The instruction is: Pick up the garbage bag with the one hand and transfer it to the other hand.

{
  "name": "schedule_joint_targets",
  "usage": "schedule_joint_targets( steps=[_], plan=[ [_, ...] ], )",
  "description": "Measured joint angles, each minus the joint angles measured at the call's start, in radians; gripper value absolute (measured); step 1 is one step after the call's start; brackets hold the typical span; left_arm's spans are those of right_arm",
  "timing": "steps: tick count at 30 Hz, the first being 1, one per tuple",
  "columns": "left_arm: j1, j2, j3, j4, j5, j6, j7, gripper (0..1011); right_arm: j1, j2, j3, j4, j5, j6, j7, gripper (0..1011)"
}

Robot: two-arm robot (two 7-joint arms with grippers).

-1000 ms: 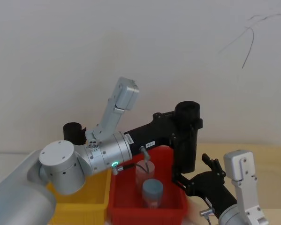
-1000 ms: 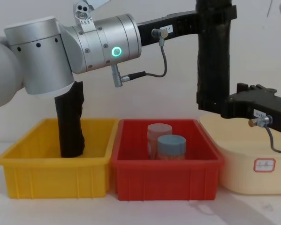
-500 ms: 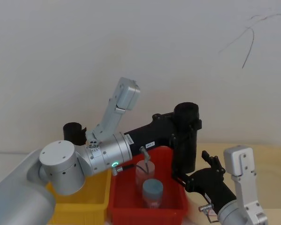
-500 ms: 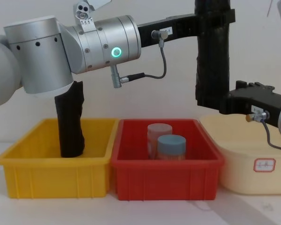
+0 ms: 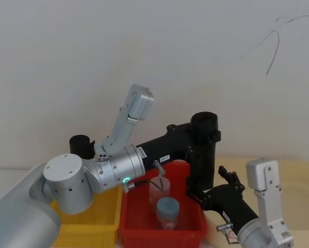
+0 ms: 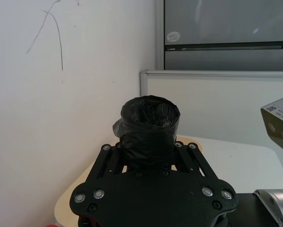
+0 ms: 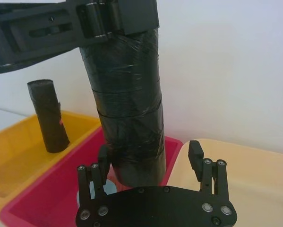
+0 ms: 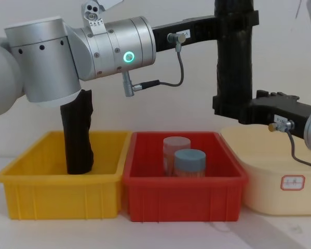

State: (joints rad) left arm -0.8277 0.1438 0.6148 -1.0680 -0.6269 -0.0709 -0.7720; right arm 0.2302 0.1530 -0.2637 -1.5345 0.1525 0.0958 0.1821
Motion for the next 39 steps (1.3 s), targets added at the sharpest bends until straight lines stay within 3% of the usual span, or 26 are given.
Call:
schedule_joint_targets(
  steps=[10,17,28,39],
  plan=[
    [-0.005,0.001,0.001,0.006,-0.002,-0.002,0.003,386,0.004,-0.008,0.003,0.006,0.016,0.0,0.011,841],
    [-0.009,0.001,0.001,0.011,-0.005,-0.003,0.002,386,0.01,-0.013,0.005,0.012,0.021,0.001,0.012,619],
    [-0.015,-0.001,0.002,0.019,-0.009,-0.003,-0.002,387,0.02,-0.018,0.01,0.021,0.022,0.007,0.01,596],
    [-0.02,-0.003,0.002,0.027,-0.016,0.002,-0.007,689,0.029,-0.022,0.014,0.03,0.019,0.014,0.006,593]
  ],
)
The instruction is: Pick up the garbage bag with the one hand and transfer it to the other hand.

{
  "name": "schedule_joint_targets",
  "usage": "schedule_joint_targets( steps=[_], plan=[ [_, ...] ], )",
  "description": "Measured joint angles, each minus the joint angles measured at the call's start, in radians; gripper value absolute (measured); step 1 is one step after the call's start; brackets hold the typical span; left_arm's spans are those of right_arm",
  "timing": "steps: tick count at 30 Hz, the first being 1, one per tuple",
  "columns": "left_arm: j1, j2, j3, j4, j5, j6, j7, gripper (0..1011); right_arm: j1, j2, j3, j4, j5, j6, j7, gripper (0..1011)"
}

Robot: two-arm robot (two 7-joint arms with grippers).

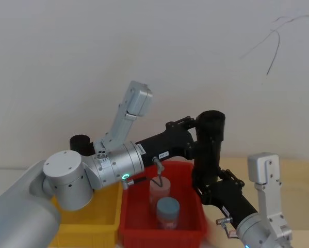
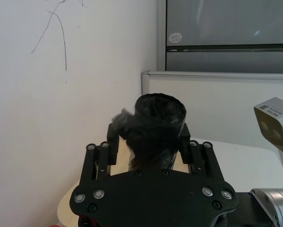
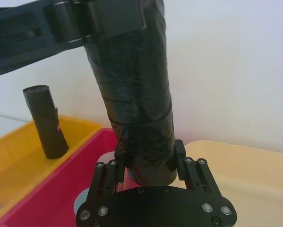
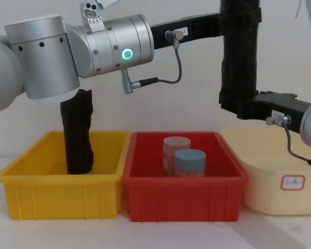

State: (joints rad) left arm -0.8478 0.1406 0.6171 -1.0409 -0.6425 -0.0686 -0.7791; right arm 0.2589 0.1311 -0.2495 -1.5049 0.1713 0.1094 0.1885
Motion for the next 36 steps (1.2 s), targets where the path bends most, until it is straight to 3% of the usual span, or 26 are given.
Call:
schedule_joint_targets(
  steps=[11,36],
  plan=[
    [-0.002,0.0,0.001,0.003,-0.008,0.002,-0.006,1000,0.007,-0.006,0.009,0.011,-0.005,0.0,-0.008,592],
    [0.011,0.012,-0.008,-0.012,-0.027,-0.004,-0.01,1000,0.072,-0.028,0.062,0.101,-0.036,-0.017,-0.06,592]
  ],
)
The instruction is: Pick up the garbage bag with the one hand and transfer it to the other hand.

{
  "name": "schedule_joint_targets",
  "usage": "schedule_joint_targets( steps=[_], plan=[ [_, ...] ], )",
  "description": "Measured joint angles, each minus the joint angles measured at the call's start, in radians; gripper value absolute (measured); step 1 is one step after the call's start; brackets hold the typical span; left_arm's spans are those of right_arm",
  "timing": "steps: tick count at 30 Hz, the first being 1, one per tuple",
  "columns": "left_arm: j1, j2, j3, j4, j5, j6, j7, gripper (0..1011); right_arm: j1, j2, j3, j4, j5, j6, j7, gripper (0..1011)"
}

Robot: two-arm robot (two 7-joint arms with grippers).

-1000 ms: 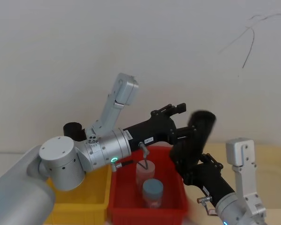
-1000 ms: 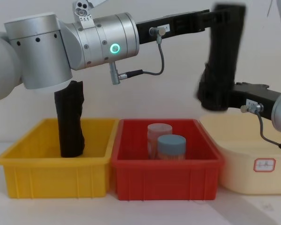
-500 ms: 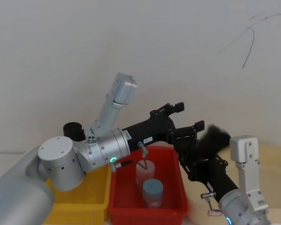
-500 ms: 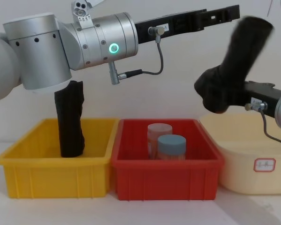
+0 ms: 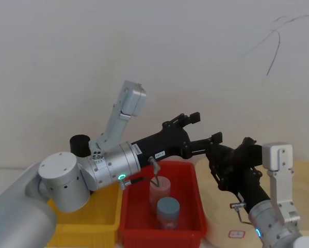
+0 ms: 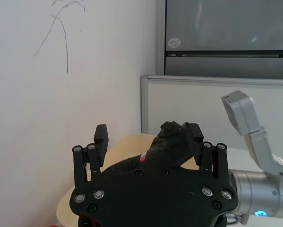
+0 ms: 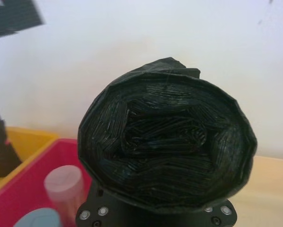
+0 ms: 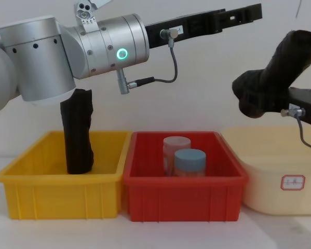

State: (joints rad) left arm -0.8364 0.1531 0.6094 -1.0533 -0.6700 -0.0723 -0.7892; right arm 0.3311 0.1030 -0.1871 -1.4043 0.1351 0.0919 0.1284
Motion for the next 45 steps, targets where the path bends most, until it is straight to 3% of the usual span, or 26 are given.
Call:
schedule_joint_targets(
  steps=[21,35,45],
  plan=[
    [0.04,0.046,-0.033,-0.06,-0.009,-0.004,0.043,1000,0.118,-0.011,0.057,0.179,-0.063,0.04,-0.108,593],
    [0.099,0.116,-0.09,-0.147,-0.002,-0.001,0.116,1000,0.141,0.004,0.092,0.222,-0.091,0.058,-0.15,981],
    [0.135,0.15,-0.123,-0.187,0.001,0.009,0.15,1000,0.097,0.017,0.108,0.142,-0.09,0.076,-0.13,1000]
  ],
)
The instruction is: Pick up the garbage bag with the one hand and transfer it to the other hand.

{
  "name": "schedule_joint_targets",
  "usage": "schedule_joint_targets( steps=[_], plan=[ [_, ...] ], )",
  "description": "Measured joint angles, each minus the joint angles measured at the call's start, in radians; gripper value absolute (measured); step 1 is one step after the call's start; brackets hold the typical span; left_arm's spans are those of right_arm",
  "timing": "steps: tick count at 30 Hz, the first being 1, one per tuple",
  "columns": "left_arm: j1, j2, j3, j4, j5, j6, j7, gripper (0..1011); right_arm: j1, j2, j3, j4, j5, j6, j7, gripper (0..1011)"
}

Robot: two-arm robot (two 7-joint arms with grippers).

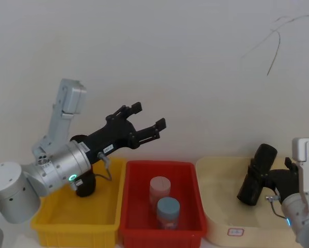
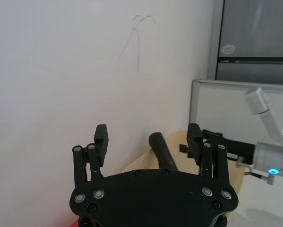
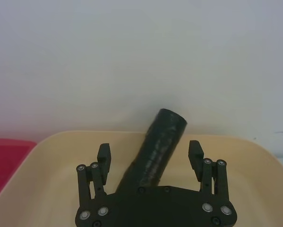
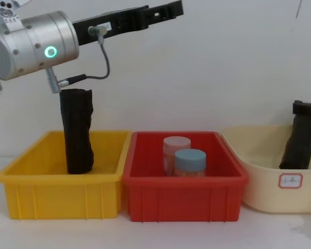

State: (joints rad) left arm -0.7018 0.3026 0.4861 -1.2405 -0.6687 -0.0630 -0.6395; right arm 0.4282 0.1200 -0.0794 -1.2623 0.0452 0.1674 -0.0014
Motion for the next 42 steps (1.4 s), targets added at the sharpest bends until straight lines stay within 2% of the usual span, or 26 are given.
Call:
schedule_joint_targets(
  steps=[12,18,24,29,34,42],
  plan=[
    [0.043,0.031,-0.031,-0.036,0.0,0.014,0.03,1000,-0.098,0.025,-0.001,-0.181,0.034,0.047,0.089,999],
    [0.062,0.044,-0.043,-0.051,0.0,0.018,0.043,1000,-0.158,0.045,-0.016,-0.28,0.057,0.084,0.142,999],
    [0.086,0.062,-0.054,-0.068,0.007,0.024,0.06,1000,-0.22,0.067,-0.045,-0.374,0.08,0.131,0.203,999],
    [0.101,0.073,-0.06,-0.079,0.016,0.03,0.071,1000,-0.251,0.08,-0.072,-0.42,0.092,0.156,0.24,1000],
    [0.114,0.083,-0.064,-0.087,0.022,0.035,0.079,1000,-0.273,0.093,-0.108,-0.459,0.1,0.179,0.277,1000],
    [0.124,0.092,-0.069,-0.094,0.028,0.039,0.086,1000,-0.279,0.098,-0.153,-0.485,0.105,0.207,0.31,999]
  ],
)
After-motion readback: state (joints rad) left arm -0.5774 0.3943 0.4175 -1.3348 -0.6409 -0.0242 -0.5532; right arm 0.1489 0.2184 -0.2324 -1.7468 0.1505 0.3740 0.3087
